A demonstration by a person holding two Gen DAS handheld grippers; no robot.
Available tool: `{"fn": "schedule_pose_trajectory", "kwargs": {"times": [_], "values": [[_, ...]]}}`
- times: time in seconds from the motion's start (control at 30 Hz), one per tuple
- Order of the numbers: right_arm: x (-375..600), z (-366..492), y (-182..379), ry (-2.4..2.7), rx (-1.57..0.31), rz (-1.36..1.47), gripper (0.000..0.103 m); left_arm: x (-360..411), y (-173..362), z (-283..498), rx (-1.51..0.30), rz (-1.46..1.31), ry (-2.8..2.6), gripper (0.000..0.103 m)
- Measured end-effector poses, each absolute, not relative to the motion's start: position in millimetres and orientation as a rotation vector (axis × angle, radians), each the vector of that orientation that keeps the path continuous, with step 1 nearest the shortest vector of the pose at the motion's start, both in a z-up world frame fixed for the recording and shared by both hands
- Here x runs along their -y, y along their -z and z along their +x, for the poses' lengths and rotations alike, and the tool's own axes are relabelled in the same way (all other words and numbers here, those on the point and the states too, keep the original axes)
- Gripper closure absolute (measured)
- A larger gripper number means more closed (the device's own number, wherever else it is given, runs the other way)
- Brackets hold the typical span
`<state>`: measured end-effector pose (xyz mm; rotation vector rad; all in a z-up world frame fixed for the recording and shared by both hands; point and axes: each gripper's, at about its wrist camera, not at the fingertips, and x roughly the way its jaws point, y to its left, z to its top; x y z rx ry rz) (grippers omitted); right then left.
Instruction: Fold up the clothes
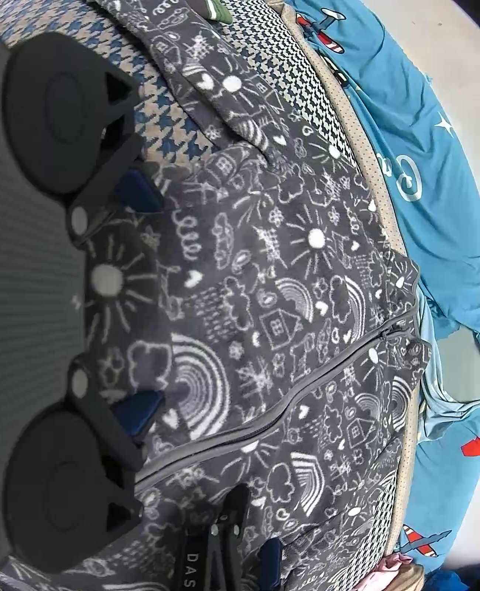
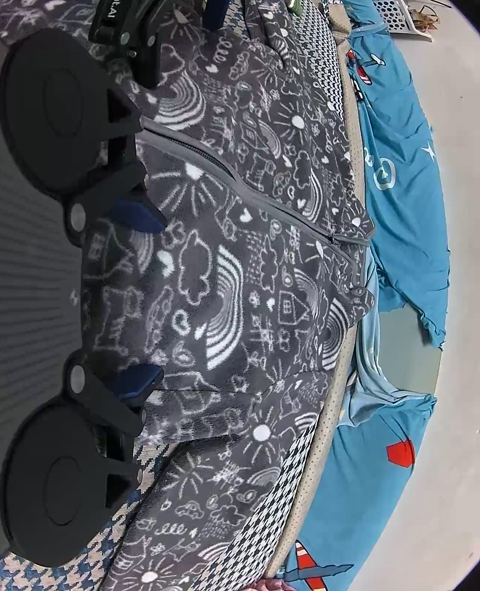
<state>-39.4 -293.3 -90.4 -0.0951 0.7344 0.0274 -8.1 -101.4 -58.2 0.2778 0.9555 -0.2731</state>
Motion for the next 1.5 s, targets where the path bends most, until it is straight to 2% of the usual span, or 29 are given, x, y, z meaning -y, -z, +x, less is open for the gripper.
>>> {"fn": "schedule_pose_trajectory", "kwargs": {"times": [0.63, 1.23, 1.5], "values": [[296.3, -65.7, 79.0, 0.002, -0.728, -0.117, 0.023, 92.2, 55.5, -24.4, -0.906, 0.241, 0.246, 0.0], [317.8, -127.0, 55.5, 0.015, -0.69, 0.019, 0.023, 75.0, 33.5, -90.2, -0.821, 0.185, 0.234, 0.0], [313.3, -153.7, 58.7, 0.016, -0.707, 0.026, 0.023, 81.5, 45.2, -110.3, -0.855, 0.222, 0.242, 0.0]]}}
